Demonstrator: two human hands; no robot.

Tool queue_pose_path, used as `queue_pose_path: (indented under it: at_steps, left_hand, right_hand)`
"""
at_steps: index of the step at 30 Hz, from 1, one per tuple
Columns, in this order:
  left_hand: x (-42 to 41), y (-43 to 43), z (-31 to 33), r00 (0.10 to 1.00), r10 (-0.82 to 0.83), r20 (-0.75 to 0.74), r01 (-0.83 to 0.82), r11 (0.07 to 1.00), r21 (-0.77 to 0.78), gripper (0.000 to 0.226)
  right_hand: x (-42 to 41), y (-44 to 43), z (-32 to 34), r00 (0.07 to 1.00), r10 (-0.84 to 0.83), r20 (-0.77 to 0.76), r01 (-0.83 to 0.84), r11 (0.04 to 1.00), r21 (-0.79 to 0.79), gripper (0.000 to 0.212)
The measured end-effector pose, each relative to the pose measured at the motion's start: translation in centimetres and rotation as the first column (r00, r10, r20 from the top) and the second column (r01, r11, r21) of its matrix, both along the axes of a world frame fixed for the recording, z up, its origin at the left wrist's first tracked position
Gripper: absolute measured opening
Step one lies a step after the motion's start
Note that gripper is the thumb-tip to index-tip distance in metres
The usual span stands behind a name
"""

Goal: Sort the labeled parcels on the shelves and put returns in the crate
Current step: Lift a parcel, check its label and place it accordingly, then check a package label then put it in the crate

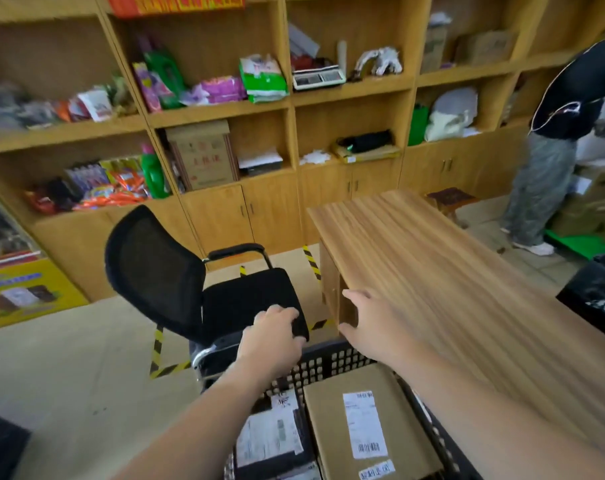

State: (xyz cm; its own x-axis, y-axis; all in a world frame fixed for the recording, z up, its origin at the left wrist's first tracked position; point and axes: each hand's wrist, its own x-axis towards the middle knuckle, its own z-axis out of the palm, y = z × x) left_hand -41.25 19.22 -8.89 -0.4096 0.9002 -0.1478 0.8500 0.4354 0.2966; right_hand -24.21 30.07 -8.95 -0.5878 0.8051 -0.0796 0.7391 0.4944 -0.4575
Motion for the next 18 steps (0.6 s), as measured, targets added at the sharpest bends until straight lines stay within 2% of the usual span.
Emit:
queue_pose_path:
  at_steps: [5, 10, 14, 18]
  left_hand:
    - [1.1, 1.2, 6.8, 0.996, -0.089, -0.017, 0.091, 0.981, 0.173, 0.055]
    - [4.5, 3.3, 11.4, 0.938, -0.345, -0.046, 0.34, 0.88, 0.333, 0.054]
    - [9.6, 2.8, 14.2, 0.81, -0.585, -0.051, 0.551, 0.727, 0.409, 0.054]
    - [17.2, 0.3, 15.7, 0.596, -0.799, -0.079, 0.731, 0.5, 0.464, 0.052]
  right_hand:
    - [1.6, -1.4, 6.7, 0.996, -0.068, -0.066, 0.075, 0.991, 0.111, 0.068]
    - [5.8, -4.5, 11.1, 0.951, -0.283, -0.121, 0.302, 0.935, 0.187, 0.07]
    - [11.7, -9.0, 14.2, 0.851, -0.5, -0.157, 0.525, 0.809, 0.267, 0.068]
    - [19.0, -16.4, 16.2, 0.686, -0.703, -0.188, 0.724, 0.632, 0.277, 0.063]
